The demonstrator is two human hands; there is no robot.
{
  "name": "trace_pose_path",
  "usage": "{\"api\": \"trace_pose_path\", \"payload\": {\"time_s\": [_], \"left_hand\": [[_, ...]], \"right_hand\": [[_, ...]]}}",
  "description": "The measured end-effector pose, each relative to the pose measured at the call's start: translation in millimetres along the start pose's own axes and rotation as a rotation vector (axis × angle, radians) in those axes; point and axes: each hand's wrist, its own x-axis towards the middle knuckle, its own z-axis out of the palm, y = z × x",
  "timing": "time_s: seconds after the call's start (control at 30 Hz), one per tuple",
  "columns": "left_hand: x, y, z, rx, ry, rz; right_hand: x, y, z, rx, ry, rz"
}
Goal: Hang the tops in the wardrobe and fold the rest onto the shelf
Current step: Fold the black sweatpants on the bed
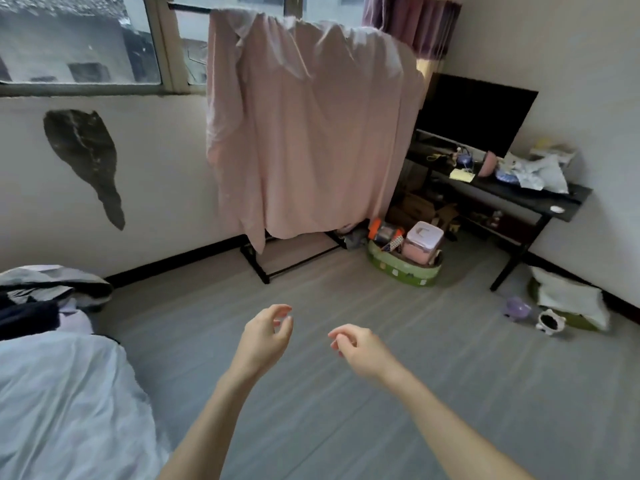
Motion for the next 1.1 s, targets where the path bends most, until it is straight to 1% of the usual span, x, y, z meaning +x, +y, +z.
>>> {"api": "trace_pose_path", "payload": {"time_s": [0.03, 0.17, 0.23, 0.3, 0.47, 0.6, 0.7, 0.77, 0.8, 0.83, 0.93, 1.0, 1.1], "left_hand": [[28, 0, -6, -0.01, 0.027, -0.008], [95, -14, -27, -0.01, 0.071, -0.045], [125, -30, -43, -0.012, 0.096, -0.084], [153, -56, -62, -0.016, 0.135, -0.155], [220, -133, -130, 0.032, 0.239, -0.332], [269, -196, -207, 0.006, 0.423, -0.495], [268, -236, -258, -0.059, 0.567, -0.623], [249, -267, -291, -0.09, 0.702, -0.752], [240, -275, -299, -0.093, 0.755, -0.806], [225, -293, -312, -0.107, 0.834, -0.879], [199, -331, -331, -0.14, 0.947, -1.014], [194, -362, -341, -0.17, 0.982, -1.069], [196, -415, -353, -0.248, 0.989, -1.154]], "right_hand": [[29, -12, -2, 0.004, -0.008, -0.009], [112, -43, -3, 0.001, -0.051, -0.026], [157, -62, 3, -0.003, -0.085, -0.054], [206, -82, 21, -0.025, -0.156, -0.089], [324, -138, 100, -0.048, -0.352, -0.178], [427, -207, 180, -0.112, -0.496, -0.287], [470, -266, 246, -0.174, -0.614, -0.365], [483, -308, 301, -0.228, -0.737, -0.441], [484, -320, 317, -0.246, -0.776, -0.471], [484, -339, 349, -0.273, -0.86, -0.512], [485, -366, 418, -0.31, -0.999, -0.583], [491, -375, 465, -0.342, -1.046, -0.615], [505, -372, 539, -0.421, -1.032, -0.593]]}}
